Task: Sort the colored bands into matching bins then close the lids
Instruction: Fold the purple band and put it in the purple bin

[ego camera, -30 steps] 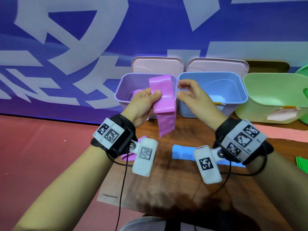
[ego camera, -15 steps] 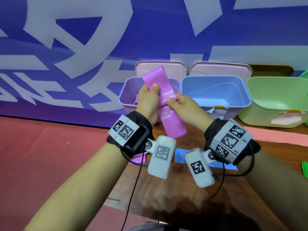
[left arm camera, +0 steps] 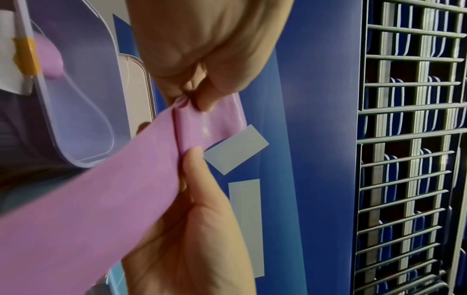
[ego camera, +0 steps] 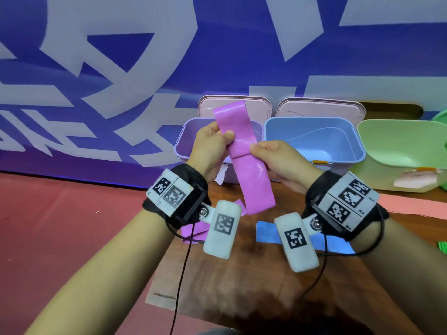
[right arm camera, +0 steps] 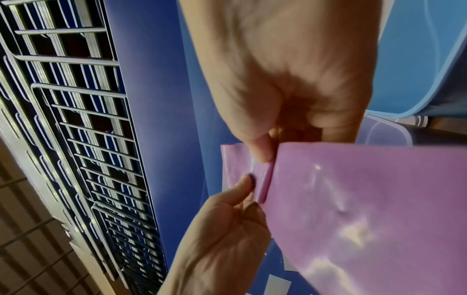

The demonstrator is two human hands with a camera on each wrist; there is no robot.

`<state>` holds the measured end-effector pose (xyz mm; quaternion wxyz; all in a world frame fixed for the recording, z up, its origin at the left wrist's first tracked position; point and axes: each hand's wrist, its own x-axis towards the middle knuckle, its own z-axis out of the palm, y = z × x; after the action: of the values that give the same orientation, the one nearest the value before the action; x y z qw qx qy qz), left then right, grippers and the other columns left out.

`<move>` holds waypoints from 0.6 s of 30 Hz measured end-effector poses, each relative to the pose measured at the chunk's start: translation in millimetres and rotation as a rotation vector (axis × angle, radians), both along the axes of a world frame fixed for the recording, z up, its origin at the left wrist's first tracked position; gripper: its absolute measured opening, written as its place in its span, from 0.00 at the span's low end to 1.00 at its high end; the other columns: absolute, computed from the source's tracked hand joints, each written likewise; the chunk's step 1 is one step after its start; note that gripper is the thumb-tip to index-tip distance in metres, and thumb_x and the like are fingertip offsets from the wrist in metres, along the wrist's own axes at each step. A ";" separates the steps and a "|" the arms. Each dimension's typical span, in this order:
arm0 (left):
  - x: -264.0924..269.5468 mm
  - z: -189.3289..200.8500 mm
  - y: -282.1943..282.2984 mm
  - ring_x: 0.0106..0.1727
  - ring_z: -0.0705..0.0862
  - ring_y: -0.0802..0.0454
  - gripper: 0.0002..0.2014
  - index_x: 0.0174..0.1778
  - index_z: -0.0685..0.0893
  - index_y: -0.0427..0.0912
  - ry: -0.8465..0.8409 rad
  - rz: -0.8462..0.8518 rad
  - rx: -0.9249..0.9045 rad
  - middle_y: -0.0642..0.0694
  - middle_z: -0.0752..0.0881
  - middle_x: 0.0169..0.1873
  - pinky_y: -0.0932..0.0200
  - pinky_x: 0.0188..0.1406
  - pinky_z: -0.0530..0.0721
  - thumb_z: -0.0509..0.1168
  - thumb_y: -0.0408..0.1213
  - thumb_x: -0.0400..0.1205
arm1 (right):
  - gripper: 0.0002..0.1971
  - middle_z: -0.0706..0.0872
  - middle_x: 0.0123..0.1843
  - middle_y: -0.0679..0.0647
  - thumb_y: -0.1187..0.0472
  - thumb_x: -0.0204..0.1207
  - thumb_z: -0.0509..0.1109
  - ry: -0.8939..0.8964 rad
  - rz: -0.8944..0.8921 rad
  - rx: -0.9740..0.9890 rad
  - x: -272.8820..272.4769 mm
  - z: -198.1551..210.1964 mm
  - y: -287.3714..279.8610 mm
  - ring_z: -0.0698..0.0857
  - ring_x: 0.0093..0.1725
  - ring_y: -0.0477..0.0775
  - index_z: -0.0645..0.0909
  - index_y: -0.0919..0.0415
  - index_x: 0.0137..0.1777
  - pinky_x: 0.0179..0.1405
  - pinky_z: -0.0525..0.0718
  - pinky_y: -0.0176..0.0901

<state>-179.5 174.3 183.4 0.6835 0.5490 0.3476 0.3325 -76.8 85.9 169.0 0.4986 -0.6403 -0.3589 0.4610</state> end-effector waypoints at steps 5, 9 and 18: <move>-5.6 4.5 4.0 0.27 0.84 0.62 0.11 0.43 0.83 0.38 -0.031 -0.053 -0.063 0.54 0.86 0.24 0.68 0.33 0.84 0.57 0.31 0.86 | 0.12 0.88 0.28 0.49 0.63 0.83 0.60 0.153 0.051 -0.038 8.5 -3.7 2.0 0.86 0.28 0.43 0.82 0.61 0.41 0.33 0.86 0.36; -11.2 6.4 6.8 0.25 0.81 0.59 0.11 0.41 0.83 0.38 -0.062 0.005 -0.032 0.54 0.84 0.22 0.66 0.26 0.80 0.57 0.30 0.86 | 0.10 0.89 0.28 0.49 0.60 0.83 0.61 0.255 0.055 -0.099 13.1 -2.3 1.8 0.86 0.26 0.42 0.83 0.58 0.44 0.27 0.86 0.34; -19.4 11.0 -14.5 0.37 0.84 0.67 0.11 0.57 0.78 0.38 -0.109 -0.156 0.437 0.60 0.88 0.29 0.69 0.42 0.82 0.59 0.21 0.82 | 0.10 0.88 0.44 0.59 0.65 0.82 0.58 0.518 -0.061 -0.120 15.8 14.5 4.1 0.89 0.34 0.48 0.81 0.66 0.53 0.37 0.88 0.38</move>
<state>-198.9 159.7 194.4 0.5898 0.6902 0.1865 0.3754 -61.0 90.0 183.5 0.5487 -0.5397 -0.1721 0.6148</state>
